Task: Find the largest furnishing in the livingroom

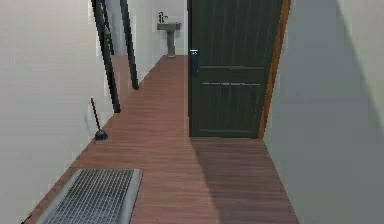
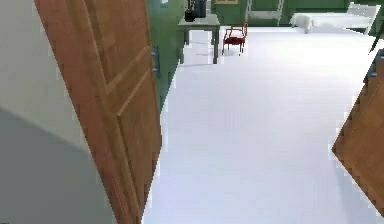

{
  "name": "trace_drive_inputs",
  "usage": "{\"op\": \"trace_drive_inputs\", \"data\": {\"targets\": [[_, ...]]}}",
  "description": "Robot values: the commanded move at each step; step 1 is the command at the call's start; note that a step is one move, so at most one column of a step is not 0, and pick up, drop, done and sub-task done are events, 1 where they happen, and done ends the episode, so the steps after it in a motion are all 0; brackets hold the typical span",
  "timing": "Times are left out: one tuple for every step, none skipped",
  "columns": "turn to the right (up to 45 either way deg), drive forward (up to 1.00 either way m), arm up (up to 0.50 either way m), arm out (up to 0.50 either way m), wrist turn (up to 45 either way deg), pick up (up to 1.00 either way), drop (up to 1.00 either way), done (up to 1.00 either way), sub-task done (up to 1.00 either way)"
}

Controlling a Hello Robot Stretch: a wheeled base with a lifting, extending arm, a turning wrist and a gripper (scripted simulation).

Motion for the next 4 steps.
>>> {"op": "trace_drive_inputs", "data": {"targets": [[0.0, 0.30, 0.00, 0.00, 0.0, 0.00, 0.00, 0.00, 0.00], [-15.0, 0.00, 0.00, 0.00, 0.0, 0.00, 0.00, 0.00, 0.00], [0.0, 1.00, 0.00, 0.00, 0.0, 0.00, 0.00, 0.00, 0.00], [0.0, 0.75, 0.00, 0.00, 0.0, 0.00, 0.00, 0.00, 0.00]]}}
